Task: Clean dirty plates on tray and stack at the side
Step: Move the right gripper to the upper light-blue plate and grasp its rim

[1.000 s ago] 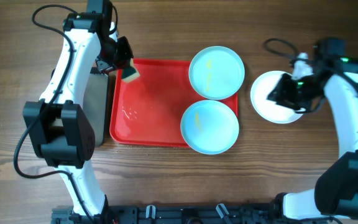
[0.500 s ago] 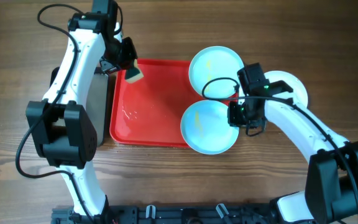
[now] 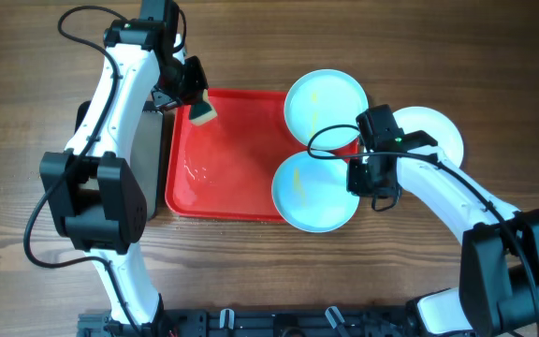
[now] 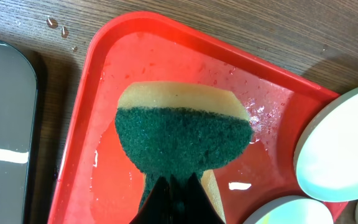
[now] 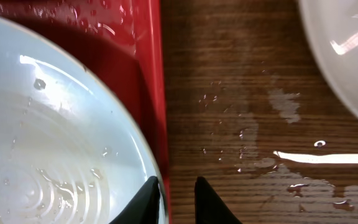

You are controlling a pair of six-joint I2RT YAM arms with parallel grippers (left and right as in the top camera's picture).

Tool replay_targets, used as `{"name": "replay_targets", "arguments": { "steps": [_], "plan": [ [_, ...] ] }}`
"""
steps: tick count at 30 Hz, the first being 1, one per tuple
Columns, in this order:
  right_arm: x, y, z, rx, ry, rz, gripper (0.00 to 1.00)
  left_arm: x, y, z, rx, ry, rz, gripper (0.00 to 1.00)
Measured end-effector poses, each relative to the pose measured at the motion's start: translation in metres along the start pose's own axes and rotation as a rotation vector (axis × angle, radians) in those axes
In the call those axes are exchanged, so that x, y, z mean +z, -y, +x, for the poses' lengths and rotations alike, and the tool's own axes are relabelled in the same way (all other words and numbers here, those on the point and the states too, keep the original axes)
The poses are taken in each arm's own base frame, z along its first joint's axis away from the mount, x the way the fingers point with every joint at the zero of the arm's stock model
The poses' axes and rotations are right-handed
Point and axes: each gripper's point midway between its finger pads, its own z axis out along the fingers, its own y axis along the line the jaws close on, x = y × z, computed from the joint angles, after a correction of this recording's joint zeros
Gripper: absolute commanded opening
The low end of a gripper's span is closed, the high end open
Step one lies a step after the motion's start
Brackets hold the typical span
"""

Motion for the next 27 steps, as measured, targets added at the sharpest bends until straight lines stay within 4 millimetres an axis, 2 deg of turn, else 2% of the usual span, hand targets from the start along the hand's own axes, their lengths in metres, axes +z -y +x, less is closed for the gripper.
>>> {"name": "replay_targets", "arguments": {
  "steps": [3,10,13,18,22,23,27],
  "plan": [
    [0.000,-0.003,0.000,0.000,-0.001,-0.020,0.05,0.000,0.000,0.000,0.000,0.000,0.000,0.04],
    [0.000,-0.015,0.004,-0.005,-0.025,-0.089,0.04,0.000,0.000,0.000,0.000,0.000,0.000,0.04],
    [-0.002,-0.028,0.013,-0.016,-0.072,-0.167,0.04,0.000,0.000,0.000,0.000,0.000,0.000,0.04],
    [-0.013,-0.062,0.021,-0.045,-0.109,-0.274,0.04,0.000,0.000,0.000,0.000,0.000,0.000,0.04],
    [-0.037,-0.102,-0.002,-0.041,-0.020,-0.321,0.04,0.000,0.000,0.000,0.000,0.000,0.000,0.04],
    [-0.045,-0.115,-0.013,-0.019,0.029,-0.328,0.04,0.000,0.000,0.000,0.000,0.000,0.000,0.04],
    [-0.052,-0.134,-0.032,0.053,0.108,-0.326,0.04,0.000,0.001,-0.001,0.000,0.004,0.002,0.04]
  ]
}}
